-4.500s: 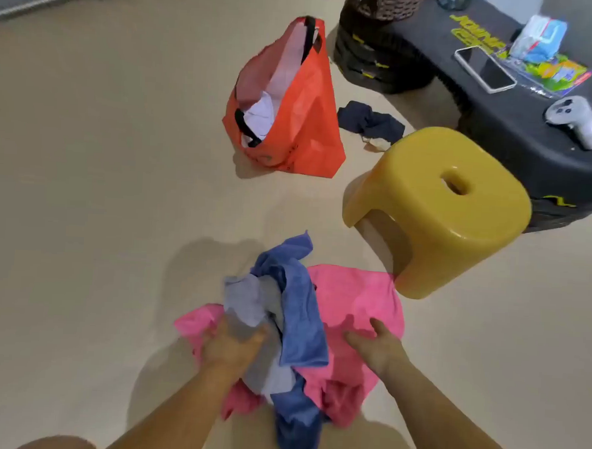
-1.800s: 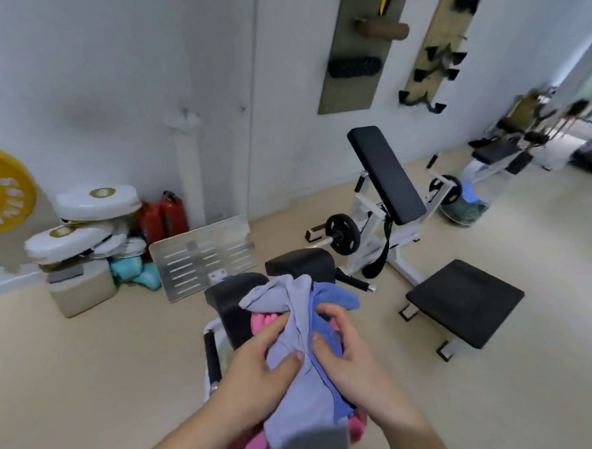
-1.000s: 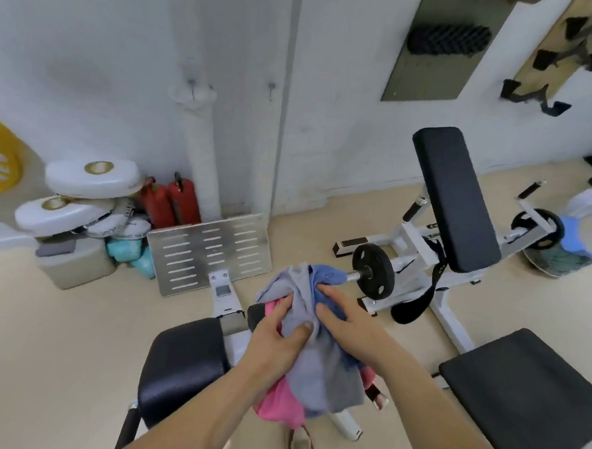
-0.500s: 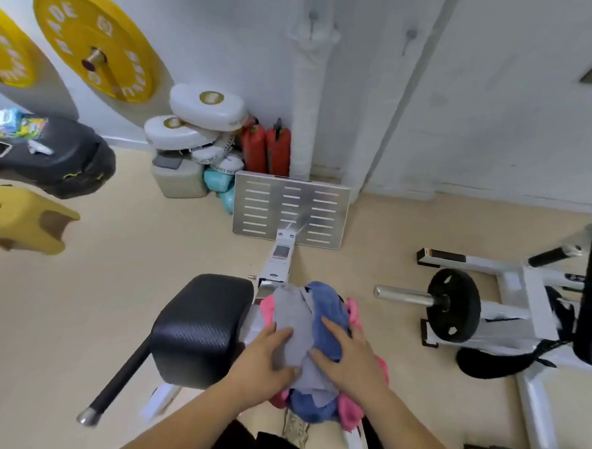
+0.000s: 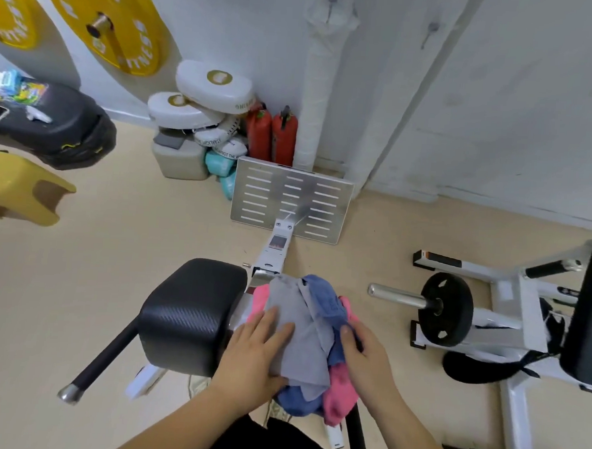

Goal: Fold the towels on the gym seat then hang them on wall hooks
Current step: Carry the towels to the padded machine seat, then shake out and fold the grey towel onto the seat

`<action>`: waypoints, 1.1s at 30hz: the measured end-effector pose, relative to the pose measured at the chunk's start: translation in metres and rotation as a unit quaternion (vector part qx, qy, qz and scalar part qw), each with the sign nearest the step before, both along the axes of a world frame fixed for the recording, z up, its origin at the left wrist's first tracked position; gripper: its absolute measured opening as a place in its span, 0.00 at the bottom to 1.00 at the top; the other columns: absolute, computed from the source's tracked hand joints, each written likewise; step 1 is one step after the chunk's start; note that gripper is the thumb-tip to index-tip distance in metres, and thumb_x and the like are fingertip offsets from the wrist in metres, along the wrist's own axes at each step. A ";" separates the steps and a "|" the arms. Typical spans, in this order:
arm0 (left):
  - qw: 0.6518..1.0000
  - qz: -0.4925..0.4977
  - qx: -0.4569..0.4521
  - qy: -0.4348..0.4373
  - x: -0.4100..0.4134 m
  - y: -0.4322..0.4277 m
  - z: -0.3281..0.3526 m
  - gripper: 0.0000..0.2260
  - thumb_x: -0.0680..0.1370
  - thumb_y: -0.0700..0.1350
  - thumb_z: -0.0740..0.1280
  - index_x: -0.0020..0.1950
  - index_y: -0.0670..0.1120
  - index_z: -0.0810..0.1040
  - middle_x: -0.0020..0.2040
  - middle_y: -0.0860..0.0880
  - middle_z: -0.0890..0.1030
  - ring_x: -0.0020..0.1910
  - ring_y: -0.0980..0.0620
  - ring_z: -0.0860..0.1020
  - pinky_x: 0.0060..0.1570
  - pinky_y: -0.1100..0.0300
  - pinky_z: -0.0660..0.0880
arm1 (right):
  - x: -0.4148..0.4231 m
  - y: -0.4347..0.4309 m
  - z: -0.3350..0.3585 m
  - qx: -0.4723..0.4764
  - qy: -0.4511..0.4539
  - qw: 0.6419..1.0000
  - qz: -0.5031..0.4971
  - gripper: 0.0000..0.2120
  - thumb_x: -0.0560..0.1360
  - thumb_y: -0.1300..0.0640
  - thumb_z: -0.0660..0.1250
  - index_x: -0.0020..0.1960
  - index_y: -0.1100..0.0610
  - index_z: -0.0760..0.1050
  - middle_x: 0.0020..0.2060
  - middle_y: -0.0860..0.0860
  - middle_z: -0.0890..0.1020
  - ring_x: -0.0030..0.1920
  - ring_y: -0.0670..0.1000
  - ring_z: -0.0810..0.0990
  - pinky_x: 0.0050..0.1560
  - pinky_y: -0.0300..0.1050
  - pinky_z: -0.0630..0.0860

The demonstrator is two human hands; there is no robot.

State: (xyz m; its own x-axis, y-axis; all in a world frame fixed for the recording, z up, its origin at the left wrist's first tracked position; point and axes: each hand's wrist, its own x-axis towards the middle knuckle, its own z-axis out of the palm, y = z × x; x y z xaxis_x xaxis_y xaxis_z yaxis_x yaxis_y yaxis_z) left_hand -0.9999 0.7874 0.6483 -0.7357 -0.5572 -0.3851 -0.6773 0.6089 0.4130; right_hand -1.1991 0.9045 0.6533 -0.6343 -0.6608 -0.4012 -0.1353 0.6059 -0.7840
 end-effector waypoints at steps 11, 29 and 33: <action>0.973 0.154 0.128 0.115 -0.005 -0.013 0.048 0.21 0.83 0.45 0.60 0.75 0.59 0.72 0.61 0.56 0.83 0.59 0.60 0.80 0.61 0.69 0.70 | 0.015 0.003 0.000 0.028 0.016 0.989 0.143 0.17 0.84 0.52 0.62 0.72 0.49 0.75 0.62 0.41 0.76 0.62 0.37 0.72 0.61 0.21 0.61; 0.878 0.357 0.058 0.313 0.025 -0.049 0.147 0.12 0.82 0.41 0.62 0.48 0.52 0.84 0.44 0.55 0.86 0.47 0.56 0.83 0.49 0.58 0.80 | 0.034 -0.020 -0.005 0.198 0.187 0.914 0.302 0.29 0.69 0.27 0.55 0.64 0.40 0.73 0.61 0.48 0.70 0.61 0.58 0.74 0.65 0.54 0.71; 0.886 0.369 0.075 0.270 0.040 -0.038 0.117 0.10 0.81 0.43 0.63 0.49 0.52 0.84 0.44 0.55 0.86 0.47 0.55 0.83 0.51 0.50 0.81 | 0.042 -0.020 -0.008 0.208 0.201 0.909 0.300 0.27 0.71 0.30 0.53 0.63 0.40 0.73 0.69 0.48 0.69 0.67 0.57 0.71 0.70 0.55 0.68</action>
